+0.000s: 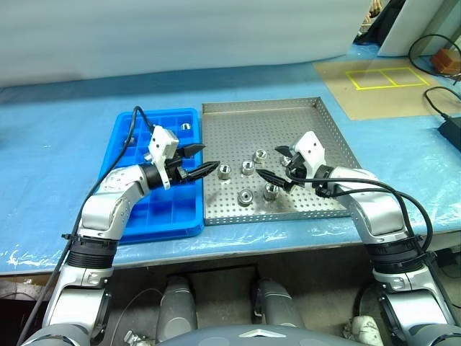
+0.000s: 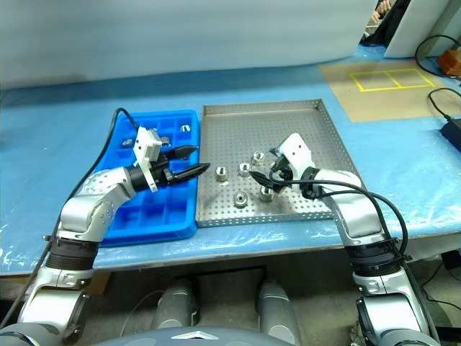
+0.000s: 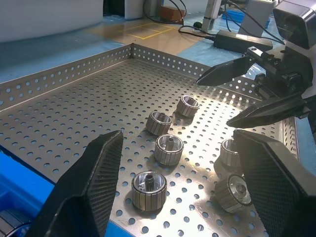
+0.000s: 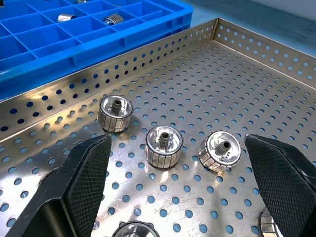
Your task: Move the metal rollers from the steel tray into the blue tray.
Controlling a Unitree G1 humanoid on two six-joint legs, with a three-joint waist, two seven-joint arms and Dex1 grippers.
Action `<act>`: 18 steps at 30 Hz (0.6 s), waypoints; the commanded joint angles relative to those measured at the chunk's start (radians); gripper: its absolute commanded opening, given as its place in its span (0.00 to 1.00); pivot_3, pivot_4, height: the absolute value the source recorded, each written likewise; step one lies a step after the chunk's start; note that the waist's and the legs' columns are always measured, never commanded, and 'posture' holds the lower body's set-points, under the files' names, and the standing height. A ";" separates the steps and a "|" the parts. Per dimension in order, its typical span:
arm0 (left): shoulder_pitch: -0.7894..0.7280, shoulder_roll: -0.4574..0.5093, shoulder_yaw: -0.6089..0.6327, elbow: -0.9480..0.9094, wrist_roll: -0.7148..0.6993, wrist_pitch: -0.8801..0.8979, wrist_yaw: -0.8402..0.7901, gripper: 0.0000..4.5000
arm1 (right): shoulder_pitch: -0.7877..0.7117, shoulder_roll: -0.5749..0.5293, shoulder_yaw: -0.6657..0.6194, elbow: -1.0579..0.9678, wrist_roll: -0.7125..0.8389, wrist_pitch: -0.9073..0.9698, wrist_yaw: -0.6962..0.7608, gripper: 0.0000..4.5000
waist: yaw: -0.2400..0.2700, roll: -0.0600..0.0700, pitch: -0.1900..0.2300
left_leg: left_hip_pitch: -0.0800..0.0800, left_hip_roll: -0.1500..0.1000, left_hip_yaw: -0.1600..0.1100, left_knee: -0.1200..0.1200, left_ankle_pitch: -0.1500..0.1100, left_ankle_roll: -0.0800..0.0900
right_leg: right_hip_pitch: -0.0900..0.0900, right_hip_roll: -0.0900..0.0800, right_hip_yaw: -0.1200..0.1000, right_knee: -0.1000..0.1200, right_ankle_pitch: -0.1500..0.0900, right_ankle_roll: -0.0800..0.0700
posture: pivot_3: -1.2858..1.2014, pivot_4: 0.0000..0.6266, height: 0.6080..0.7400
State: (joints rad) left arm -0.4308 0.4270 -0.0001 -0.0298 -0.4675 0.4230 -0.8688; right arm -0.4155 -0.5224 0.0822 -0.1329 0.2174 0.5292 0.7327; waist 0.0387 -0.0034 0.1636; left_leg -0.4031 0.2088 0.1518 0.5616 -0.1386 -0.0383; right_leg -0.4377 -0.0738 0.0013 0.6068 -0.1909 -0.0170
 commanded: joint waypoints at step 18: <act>-0.003 -0.011 0.012 -0.023 -0.012 -0.023 0.003 0.84 | -0.015 0.006 -0.001 -0.025 -0.002 -0.013 -0.019 1.00 | 0.000 0.000 0.000 | 0.000 0.000 0.000 -0.001 0.000 0.000 | 0.000 0.000 0.000 -0.001 0.000 0.000 | 0.46 0.24 1.00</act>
State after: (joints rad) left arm -0.4293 0.4094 0.0008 -0.0296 -0.4804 0.4193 -0.8634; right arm -0.4155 -0.5170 0.0856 -0.1330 0.2126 0.5312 0.7168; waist 0.0384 -0.0034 0.1636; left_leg -0.4033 0.2089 0.1519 0.5610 -0.1386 -0.0383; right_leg -0.4380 -0.0738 0.0013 0.6063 -0.1911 -0.0166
